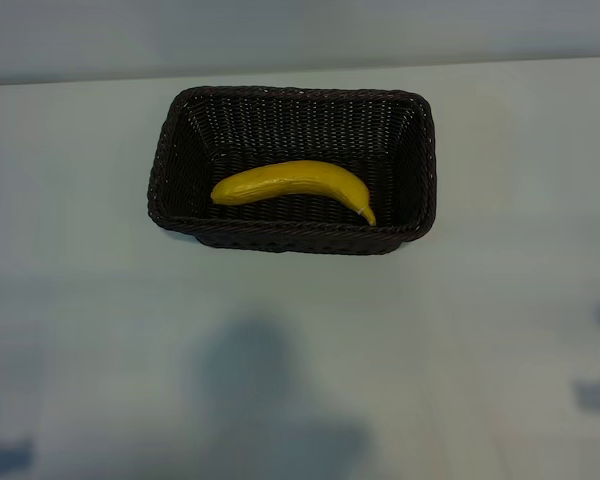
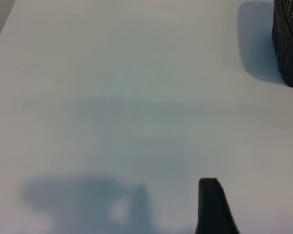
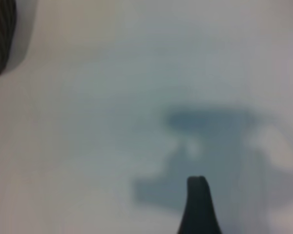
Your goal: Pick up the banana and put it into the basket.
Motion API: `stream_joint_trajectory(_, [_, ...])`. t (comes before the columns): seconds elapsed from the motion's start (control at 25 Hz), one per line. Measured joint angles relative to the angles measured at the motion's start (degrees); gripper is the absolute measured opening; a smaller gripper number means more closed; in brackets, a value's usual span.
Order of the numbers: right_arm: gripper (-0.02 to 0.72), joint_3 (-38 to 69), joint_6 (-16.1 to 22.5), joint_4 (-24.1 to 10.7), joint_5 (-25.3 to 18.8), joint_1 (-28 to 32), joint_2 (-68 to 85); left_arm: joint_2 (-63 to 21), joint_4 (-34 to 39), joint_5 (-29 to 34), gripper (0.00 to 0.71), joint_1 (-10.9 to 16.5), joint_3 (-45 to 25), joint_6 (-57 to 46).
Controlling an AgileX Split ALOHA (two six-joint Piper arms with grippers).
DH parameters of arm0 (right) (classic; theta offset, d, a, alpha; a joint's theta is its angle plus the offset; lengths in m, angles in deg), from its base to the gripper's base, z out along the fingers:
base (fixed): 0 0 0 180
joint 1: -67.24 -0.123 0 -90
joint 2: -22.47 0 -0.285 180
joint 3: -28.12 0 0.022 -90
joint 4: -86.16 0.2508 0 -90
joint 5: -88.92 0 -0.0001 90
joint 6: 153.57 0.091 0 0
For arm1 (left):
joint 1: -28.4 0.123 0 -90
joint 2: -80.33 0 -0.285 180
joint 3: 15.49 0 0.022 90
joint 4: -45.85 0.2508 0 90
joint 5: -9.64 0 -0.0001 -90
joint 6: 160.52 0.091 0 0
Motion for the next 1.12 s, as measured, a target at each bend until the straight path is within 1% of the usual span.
stream_joint_trajectory(0.32, [0.519, 1.08, 0.38, -0.29, -1.26, 0.00, 5.50, 0.00, 0.00, 0.00, 0.448, 0.00, 0.00, 0.00])
stream_joint_trajectory(0.8, [0.519, 1.36, 1.26, -1.07, -1.59, 0.00, 14.13, 0.00, 0.00, 0.00, 0.448, 0.00, 0.00, 0.00])
stream_joint_trajectory(1.12, [0.518, 1.36, 1.93, -1.59, -1.72, 0.00, 14.40, 0.00, 0.00, 0.00, 0.448, 0.00, 0.00, -0.12])
